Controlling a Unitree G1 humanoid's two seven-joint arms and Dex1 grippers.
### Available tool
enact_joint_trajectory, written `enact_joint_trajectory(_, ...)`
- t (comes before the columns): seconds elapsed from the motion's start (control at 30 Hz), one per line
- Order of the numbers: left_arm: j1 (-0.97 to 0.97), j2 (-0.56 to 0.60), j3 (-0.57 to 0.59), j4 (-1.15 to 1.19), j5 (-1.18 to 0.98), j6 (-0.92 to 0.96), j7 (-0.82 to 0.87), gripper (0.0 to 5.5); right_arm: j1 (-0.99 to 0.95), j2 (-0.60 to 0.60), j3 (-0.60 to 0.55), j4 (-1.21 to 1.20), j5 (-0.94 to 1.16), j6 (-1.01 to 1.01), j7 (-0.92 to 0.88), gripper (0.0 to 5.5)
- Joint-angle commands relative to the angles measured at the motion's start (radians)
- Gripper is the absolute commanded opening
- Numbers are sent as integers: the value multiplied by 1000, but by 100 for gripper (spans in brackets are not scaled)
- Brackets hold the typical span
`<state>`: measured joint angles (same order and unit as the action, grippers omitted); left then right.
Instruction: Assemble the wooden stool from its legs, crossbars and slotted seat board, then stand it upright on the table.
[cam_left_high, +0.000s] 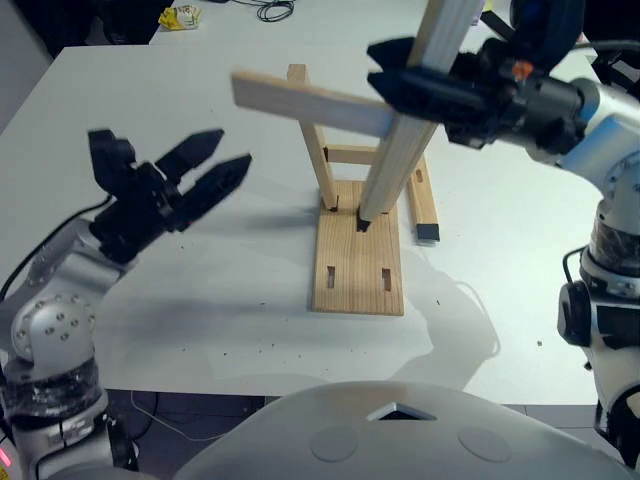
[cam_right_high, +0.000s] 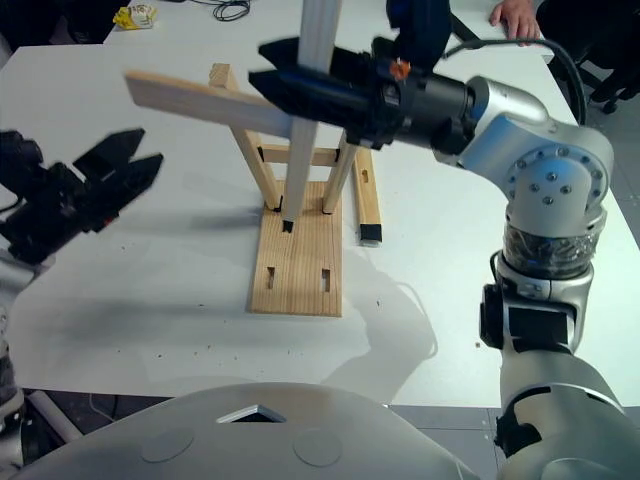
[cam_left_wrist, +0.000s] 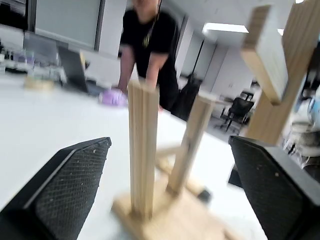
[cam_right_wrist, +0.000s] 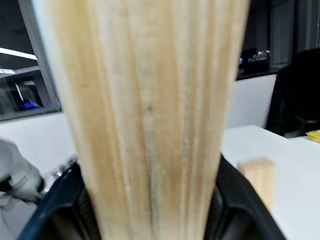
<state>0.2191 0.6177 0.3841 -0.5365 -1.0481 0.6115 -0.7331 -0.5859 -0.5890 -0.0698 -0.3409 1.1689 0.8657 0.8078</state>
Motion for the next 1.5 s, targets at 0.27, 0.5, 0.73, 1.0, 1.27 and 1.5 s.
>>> enact_joint_trajectory(0.27, 126, -85, -128, -88, 162, -82, 41, 436, 334, -77, 54, -63, -279, -240, 296, 204)
enact_joint_trajectory(0.5, 109, -94, -61, -51, 114, -69, 87, 436, 436, -26, 90, -148, -346, -321, 274, 204)
enact_joint_trajectory(0.73, 110, -55, -27, 52, 117, -41, 60, 436, 488, 25, 105, -309, -341, -349, 177, 204)
enact_joint_trajectory(1.0, 22, 5, -15, 201, 138, -13, 12, 436, 622, 39, 194, -254, -512, -489, 188, 204)
enact_joint_trajectory(1.27, -7, 17, -16, 264, 170, -8, -8, 436, 592, 24, 216, -238, -541, -579, 212, 204)
enact_joint_trajectory(1.5, -14, 13, -12, 269, 174, 1, -11, 436, 578, -17, 196, -214, -553, -591, 236, 204)
